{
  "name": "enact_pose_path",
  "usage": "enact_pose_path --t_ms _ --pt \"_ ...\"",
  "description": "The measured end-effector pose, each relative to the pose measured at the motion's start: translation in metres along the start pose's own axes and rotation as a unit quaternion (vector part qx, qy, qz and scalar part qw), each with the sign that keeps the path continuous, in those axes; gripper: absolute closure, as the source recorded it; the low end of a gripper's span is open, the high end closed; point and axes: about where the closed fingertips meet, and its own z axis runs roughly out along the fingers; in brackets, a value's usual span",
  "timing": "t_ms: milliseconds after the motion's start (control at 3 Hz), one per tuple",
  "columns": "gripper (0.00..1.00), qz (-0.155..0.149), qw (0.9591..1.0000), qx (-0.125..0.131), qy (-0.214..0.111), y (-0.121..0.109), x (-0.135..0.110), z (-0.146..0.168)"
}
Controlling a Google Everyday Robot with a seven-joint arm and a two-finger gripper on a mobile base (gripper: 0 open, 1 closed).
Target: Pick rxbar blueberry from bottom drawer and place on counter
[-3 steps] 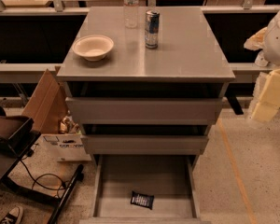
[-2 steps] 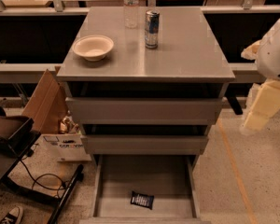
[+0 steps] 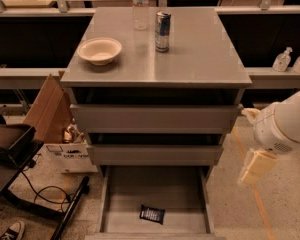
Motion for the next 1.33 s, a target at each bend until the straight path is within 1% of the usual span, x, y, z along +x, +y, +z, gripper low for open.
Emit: enact_pose_path --t_ms 333,667,1000,1333 --pt "0.0 -0.021 0.9993 0.016 -0.025 -0.004 0.008 0.059" --pt "0.0 -0.021 0.9975 0.04 -0.054 -0.017 0.006 0.105" --pt "0.0 -0.019 0.9965 0.055 -0.061 -0.025 0.004 0.109" --pt "0.0 -0.018 0.9961 0.063 -0.06 -0.023 0.002 0.111"
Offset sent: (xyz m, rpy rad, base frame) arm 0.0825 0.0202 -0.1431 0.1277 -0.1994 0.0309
